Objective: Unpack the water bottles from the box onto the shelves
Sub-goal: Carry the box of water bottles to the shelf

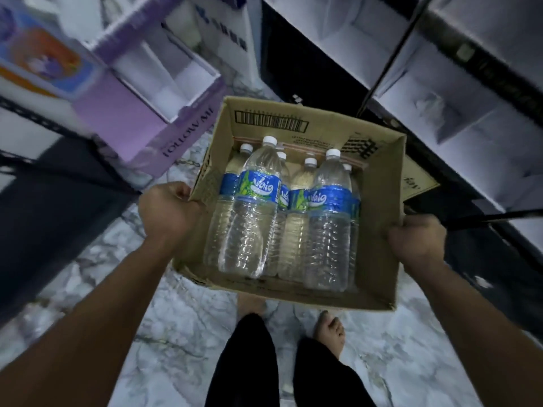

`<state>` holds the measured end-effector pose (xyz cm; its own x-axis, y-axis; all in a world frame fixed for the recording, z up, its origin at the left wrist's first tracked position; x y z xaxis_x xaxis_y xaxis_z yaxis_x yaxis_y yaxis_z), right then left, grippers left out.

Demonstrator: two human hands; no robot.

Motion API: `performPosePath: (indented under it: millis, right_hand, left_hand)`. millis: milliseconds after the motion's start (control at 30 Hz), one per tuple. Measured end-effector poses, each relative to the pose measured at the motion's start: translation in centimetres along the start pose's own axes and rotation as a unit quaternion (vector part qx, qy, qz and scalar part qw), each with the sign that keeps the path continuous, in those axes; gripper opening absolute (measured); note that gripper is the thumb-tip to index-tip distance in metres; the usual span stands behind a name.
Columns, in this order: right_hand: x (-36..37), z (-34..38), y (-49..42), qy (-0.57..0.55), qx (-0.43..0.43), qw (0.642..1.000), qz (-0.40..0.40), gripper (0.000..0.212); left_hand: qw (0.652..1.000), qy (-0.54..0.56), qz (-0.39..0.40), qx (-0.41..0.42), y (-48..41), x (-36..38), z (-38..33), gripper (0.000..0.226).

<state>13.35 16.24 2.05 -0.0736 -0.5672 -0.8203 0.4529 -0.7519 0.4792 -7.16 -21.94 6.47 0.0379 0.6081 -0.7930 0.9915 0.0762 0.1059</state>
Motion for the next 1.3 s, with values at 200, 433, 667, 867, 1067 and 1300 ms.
performPosePath:
  millis: [200,433,667,867,1067,1300]
  right_hand:
    - [-4.6,7.6,4.8,0.073,-0.130,0.988,0.028,0.031]
    - [-3.2,13.4,10.8,0.178,-0.208,0.960,0.051,0.027]
    - [4.4,14.1,14.8,0.200,-0.269,0.940,0.062,0.037]
    - [13.9,14.7,14.2,0.218,-0.323,0.916,0.093,0.026]
    - [24.2,15.3,12.4,0.238,-0.356,0.896,0.114,0.023]
    - [37.0,14.5,8.5,0.253,-0.395,0.879,0.087,0.037]
  left_hand:
    - [0.993,0.021,-0.053,-0.102,5.9,-9.9,2.2,0.010]
    - [0.979,0.043,-0.096,-0.177,12.2,-17.8,7.8,0.007]
    - [0.957,0.040,-0.147,-0.246,17.6,-19.9,15.6,0.016]
    - [0.927,0.030,-0.177,-0.328,21.0,-16.8,24.8,0.020]
    - [0.915,0.046,-0.172,-0.362,21.2,-11.5,32.9,0.018]
    - [0.903,0.037,-0.207,-0.375,19.2,-1.7,43.1,0.004]
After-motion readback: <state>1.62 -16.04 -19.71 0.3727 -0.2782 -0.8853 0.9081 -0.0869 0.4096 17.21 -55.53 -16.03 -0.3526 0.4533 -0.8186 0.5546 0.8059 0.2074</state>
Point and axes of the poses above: each hand's wrist, its own y-axis away from the middle knuckle, its own x-axis out of the palm, z = x × y, the point moved 6 cm from there along -y, towards the middle knuckle, and after that the axes turned 10 degrees about y, right-handed, at the moved point
